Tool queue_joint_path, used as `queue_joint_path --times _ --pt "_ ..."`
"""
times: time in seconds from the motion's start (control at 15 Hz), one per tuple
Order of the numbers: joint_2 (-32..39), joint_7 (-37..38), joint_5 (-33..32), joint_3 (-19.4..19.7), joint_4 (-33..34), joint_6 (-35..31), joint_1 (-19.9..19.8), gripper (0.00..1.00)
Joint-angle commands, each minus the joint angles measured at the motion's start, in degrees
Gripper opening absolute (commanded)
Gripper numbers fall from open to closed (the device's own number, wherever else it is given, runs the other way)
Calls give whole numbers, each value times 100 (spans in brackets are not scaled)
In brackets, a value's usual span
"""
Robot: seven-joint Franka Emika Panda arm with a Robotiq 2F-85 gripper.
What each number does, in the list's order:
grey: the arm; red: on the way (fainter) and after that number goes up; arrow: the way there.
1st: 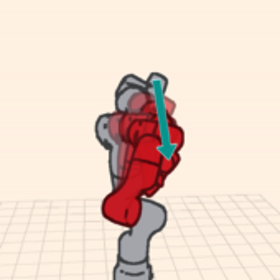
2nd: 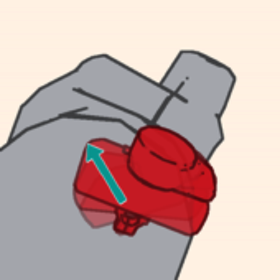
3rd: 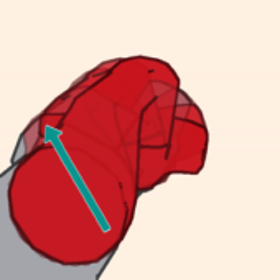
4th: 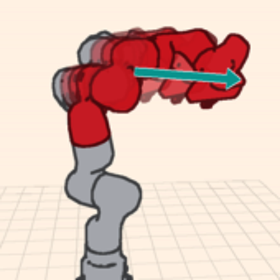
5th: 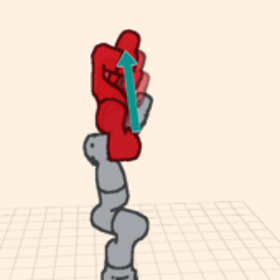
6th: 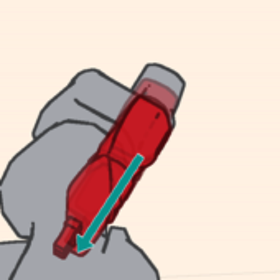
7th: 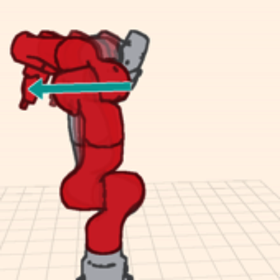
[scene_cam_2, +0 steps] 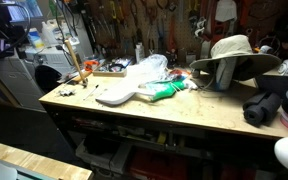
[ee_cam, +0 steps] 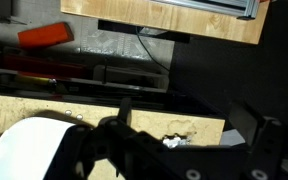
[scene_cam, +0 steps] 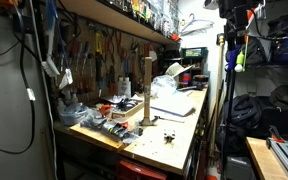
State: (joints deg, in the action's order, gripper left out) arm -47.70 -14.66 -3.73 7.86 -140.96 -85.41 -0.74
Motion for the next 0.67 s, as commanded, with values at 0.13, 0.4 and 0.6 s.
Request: queue_joint_path --times 0.13,0.4,0.6 --pt "178 -45 356 78 -138 116 147 100" --pt "299 755 847 99 -676 -515 -276 100" --pt "371 1187 1076 139 -1146 -1264 -531 100"
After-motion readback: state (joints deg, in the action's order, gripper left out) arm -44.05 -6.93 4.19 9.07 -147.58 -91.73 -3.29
